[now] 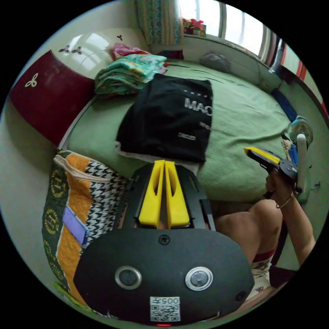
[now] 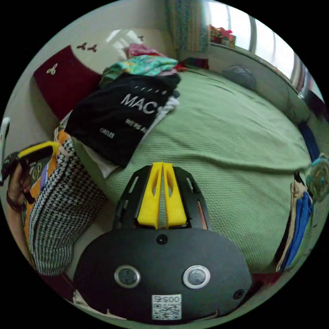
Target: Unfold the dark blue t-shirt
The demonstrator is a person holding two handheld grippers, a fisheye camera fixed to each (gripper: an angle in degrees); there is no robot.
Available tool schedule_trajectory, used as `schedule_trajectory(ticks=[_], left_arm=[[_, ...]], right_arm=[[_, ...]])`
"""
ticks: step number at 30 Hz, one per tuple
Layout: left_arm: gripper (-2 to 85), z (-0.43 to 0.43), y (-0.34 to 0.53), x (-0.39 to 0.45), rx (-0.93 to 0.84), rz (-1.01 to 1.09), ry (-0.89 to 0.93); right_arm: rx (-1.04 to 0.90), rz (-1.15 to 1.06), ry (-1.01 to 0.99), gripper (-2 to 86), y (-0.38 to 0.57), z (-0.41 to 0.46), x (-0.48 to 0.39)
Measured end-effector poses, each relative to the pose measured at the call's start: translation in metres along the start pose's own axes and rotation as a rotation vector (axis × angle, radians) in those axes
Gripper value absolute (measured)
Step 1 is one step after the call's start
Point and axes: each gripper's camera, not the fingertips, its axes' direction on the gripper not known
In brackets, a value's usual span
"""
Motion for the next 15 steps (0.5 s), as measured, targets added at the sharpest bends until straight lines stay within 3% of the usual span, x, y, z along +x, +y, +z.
schedule_trajectory(ticks=[4,9,15], left_arm=[[-0.7,0.034,-0.016,0.095,-0.012,0.100,0.117],[-0.7,0.075,-0.045,0.240,-0.041,0.297,0.262],[-0.7,0.121,-0.065,0.355,-0.050,0.417,0.330]], right_arm=[[0.084,0.233,0.167,-1.0,0.052,-0.029,0.066],[0.187,0.399,0.218,-1.0,0.101,-0.065,0.124],[0.164,0.454,0.280,-1.0,0.137,-0.081,0.188]])
